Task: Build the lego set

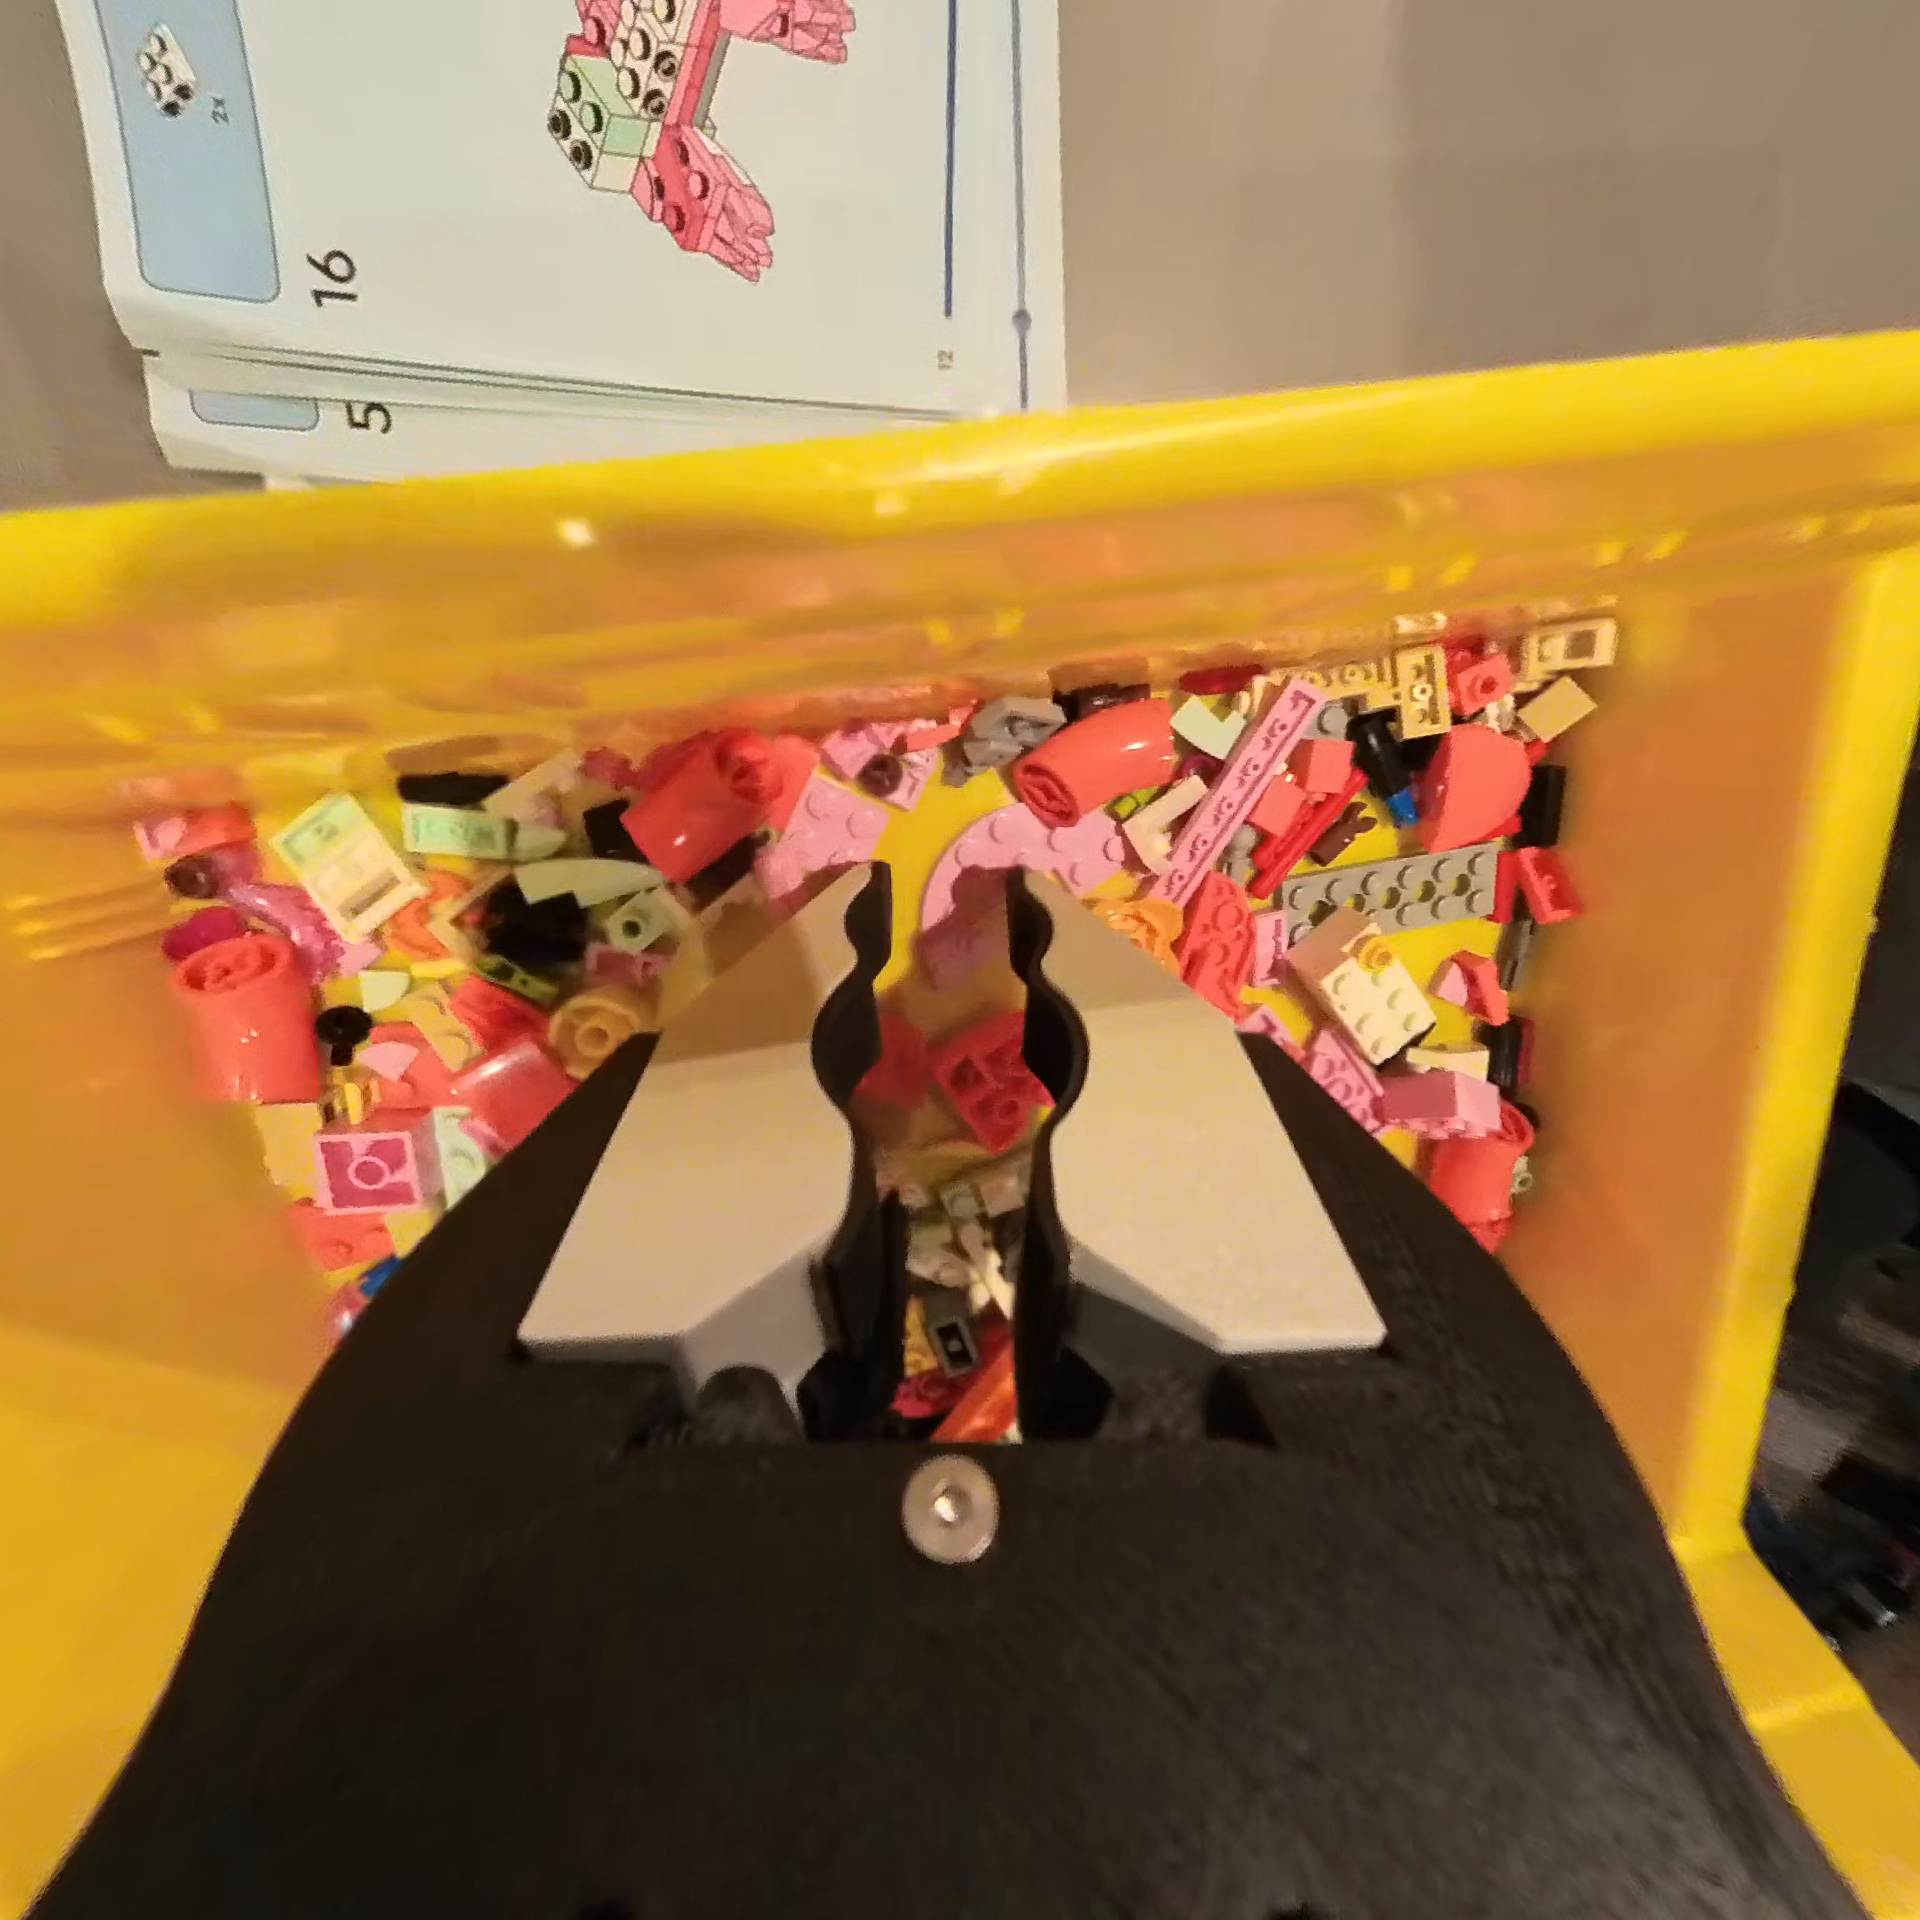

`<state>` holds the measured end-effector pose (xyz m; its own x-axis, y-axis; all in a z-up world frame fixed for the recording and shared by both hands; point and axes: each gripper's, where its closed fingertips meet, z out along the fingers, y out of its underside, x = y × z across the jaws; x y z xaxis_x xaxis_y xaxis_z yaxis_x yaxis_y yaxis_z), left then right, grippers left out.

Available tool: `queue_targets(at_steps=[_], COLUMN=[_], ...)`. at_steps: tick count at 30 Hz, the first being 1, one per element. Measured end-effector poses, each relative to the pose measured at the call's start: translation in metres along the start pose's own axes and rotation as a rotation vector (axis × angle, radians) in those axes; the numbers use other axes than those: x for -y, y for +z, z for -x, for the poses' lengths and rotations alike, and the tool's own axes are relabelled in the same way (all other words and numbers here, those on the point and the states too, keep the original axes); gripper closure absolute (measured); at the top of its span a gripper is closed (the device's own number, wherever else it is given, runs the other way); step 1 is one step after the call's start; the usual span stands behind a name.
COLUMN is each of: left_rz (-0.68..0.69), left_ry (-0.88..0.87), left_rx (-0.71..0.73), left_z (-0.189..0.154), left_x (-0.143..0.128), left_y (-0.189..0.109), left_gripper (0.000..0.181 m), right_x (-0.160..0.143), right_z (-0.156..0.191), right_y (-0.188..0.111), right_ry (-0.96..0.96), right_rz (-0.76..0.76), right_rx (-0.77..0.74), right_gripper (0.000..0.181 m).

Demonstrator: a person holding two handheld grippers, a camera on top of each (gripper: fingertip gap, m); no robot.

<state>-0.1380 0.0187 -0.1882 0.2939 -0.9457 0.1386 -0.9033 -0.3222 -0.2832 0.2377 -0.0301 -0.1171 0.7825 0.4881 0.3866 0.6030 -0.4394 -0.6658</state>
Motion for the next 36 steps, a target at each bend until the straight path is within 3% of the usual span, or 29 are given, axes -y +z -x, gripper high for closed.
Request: queue_targets(at_steps=[7, 15, 20, 27, 32, 36], left_rz=[-0.064, 0.009, -0.013, -0.022, -0.037, -0.042], left_ry=[0.025, 0.153, 0.158, -0.020, -0.174, -0.224], left_rx=[0.049, 0.134, 0.125, 0.098, 0.105, 0.078], left_z=[0.014, 0.025, 0.026, 0.025, 0.030, 0.024], left_x=[0.012, 0.003, 0.005, 0.008, 0.011, 0.014], left_y=[-0.007, -0.001, -0.001, 0.000, 0.000, 0.001], left_gripper=[0.163, 0.162, 0.161, 0.150, 0.160, 0.156], right_x=[-0.003, -0.004, -0.004, -0.004, -0.003, -0.004], right_z=[-0.002, -0.001, 0.000, 0.001, 0.000, 0.001], right_y=[-0.001, 0.000, 0.000, -0.002, -0.003, -0.002], right_ry=[0.009, 0.011, 0.011, 0.009, 0.013, 0.013], right_rz=[0.001, 0.000, -0.003, -0.005, -0.011, -0.013], right_rx=[-0.008, -0.002, 0.001, -0.001, -0.005, 0.001], right_gripper=[0.149, 0.149, 0.149, 0.149, 0.149, 0.150])
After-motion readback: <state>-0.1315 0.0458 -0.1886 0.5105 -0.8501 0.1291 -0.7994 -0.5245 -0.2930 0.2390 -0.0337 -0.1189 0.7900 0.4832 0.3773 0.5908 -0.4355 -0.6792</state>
